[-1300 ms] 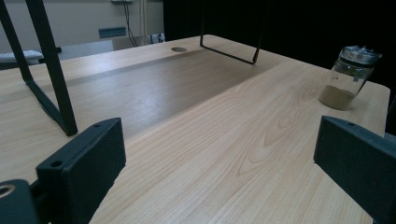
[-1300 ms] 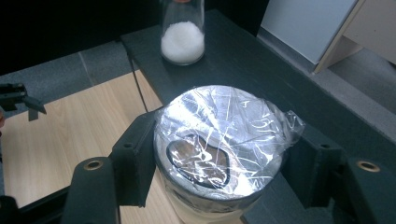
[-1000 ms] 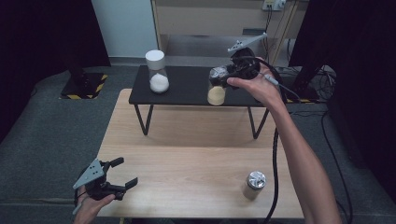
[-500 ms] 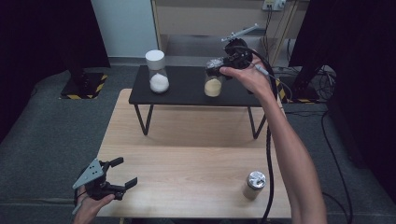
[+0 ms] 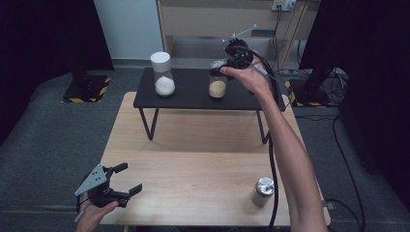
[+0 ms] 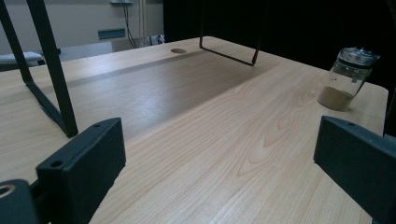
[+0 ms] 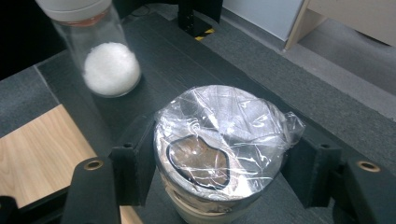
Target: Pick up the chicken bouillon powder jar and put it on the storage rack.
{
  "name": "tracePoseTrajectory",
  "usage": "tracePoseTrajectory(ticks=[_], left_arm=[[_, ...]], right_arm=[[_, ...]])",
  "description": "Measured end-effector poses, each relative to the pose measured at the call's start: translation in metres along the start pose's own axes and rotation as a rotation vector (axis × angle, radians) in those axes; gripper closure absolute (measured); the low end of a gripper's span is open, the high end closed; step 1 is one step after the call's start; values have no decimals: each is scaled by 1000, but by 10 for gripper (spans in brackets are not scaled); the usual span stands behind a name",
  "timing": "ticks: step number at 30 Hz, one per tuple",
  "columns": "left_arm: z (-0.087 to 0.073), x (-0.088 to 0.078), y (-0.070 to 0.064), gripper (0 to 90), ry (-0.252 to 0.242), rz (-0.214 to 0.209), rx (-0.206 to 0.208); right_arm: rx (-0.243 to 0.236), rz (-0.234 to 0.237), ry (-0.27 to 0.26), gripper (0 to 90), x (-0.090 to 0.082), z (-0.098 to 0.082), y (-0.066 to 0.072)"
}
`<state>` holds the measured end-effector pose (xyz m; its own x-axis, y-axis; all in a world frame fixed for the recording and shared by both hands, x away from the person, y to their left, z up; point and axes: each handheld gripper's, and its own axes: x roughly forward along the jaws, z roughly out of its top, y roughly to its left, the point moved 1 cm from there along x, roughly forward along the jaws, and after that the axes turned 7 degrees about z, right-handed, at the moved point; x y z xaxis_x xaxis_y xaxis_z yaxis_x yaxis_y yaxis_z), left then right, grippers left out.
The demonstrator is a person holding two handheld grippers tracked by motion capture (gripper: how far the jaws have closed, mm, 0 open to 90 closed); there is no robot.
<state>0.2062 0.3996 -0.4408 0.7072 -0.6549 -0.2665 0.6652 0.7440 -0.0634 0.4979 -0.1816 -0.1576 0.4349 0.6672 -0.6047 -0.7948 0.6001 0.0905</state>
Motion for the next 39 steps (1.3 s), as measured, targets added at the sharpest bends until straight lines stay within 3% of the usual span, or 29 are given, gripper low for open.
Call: tracePoseTrajectory(ticks=[28, 34, 37, 39], left_arm=[[-1, -2, 1, 13, -5, 3, -5], [-1, -2, 1, 13, -6, 3, -4], [-1, -2, 1, 13, -6, 2, -3], [-1, -2, 1, 13, -6, 3, -2]], right_arm=[[15, -35, 18, 350, 22, 6, -2], [14, -23, 9, 343, 21, 3, -5], [11, 3, 10, 236, 21, 2, -9], [1, -19, 15, 166, 19, 2, -4]])
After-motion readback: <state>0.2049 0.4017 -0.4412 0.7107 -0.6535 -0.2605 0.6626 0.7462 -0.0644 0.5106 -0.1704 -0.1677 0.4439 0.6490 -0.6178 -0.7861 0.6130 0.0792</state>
